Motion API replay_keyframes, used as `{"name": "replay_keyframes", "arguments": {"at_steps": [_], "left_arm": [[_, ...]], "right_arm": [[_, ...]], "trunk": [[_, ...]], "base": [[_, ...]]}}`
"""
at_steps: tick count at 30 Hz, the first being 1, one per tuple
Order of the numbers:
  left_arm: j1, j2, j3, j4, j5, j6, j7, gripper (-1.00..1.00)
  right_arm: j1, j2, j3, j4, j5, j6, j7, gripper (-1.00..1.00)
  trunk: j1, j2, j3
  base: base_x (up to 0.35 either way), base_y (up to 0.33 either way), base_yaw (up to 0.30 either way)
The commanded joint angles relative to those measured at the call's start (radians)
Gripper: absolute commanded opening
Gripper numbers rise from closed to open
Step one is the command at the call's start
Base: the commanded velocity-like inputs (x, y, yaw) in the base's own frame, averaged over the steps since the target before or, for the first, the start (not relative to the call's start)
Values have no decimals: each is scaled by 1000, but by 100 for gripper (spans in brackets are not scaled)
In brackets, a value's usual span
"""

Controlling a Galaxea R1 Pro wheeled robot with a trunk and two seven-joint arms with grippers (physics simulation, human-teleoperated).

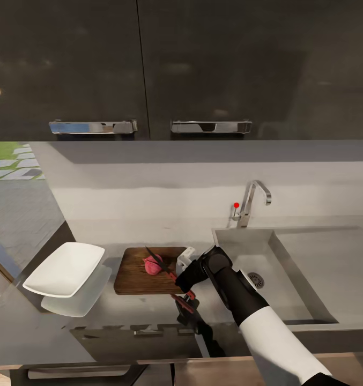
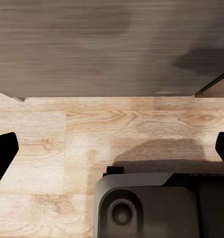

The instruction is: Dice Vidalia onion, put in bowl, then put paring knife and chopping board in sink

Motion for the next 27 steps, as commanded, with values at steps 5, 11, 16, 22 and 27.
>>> {"name": "replay_keyframes", "arguments": {"at_steps": [5, 11, 16, 22, 27], "left_arm": [[-1, 0, -8, 0, 6, -3, 4, 100], [-1, 0, -8, 0, 6, -3, 4, 100], [-1, 0, -8, 0, 6, -3, 4, 100], [-1, 1, -8, 0, 6, -3, 4, 100], [-1, 0, -8, 0, 6, -3, 4, 100]], "right_arm": [[-1, 0, 0, -1, 14, 2, 10, -100], [-1, 0, 0, -1, 14, 2, 10, -100], [-1, 0, 0, -1, 14, 2, 10, -100], [-1, 0, 0, -1, 14, 2, 10, -100], [-1, 0, 0, -1, 14, 2, 10, -100]], "trunk": [[1, -2, -2], [1, -2, -2], [1, -2, -2], [1, -2, -2], [1, -2, -2]], "base": [[0, 0, 0], [0, 0, 0], [0, 0, 0], [0, 0, 0], [0, 0, 0]]}}
